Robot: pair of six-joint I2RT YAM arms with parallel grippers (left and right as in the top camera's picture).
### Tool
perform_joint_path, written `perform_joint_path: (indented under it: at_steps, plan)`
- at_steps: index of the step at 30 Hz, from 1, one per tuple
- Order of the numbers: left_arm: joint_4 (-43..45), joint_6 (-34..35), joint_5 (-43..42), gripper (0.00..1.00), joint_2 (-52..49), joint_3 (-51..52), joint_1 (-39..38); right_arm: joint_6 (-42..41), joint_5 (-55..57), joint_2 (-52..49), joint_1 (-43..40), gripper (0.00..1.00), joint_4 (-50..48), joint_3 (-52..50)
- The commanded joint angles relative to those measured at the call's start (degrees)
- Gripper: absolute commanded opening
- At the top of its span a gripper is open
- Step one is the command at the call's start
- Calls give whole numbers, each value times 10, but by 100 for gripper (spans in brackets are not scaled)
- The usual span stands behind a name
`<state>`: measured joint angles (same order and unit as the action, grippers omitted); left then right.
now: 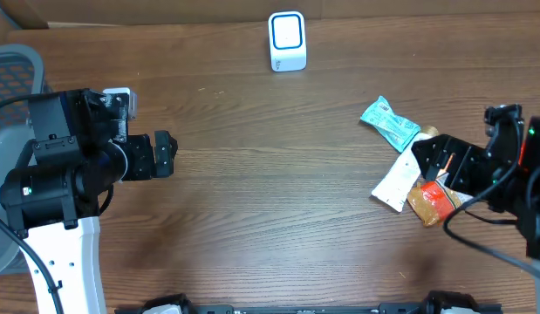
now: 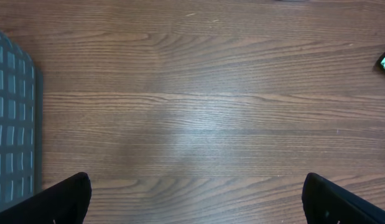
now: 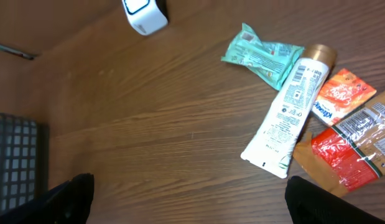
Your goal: Scan the item barcode
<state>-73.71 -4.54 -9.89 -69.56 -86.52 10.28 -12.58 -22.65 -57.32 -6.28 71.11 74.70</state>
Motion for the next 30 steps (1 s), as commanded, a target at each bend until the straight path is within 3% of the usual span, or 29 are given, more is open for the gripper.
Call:
perform_joint_path:
  at_steps: [1, 11, 19, 25, 30]
  plan:
    - [2, -6, -6, 100, -2, -9, 2, 4, -4, 7, 2, 100, -2, 14]
    - [2, -7, -6, 100, -2, -9, 2, 4, -4, -38, 2, 100, -3, 12]
    - [2, -6, -6, 100, -2, -9, 2, 5, 24, 41, 28, 100, -16, -16]
    - [2, -6, -6, 100, -2, -9, 2, 5, 124, 155, 96, 100, -117, -104]
    - [2, -6, -6, 100, -2, -9, 2, 5, 133, 261, 108, 100, -292, -234]
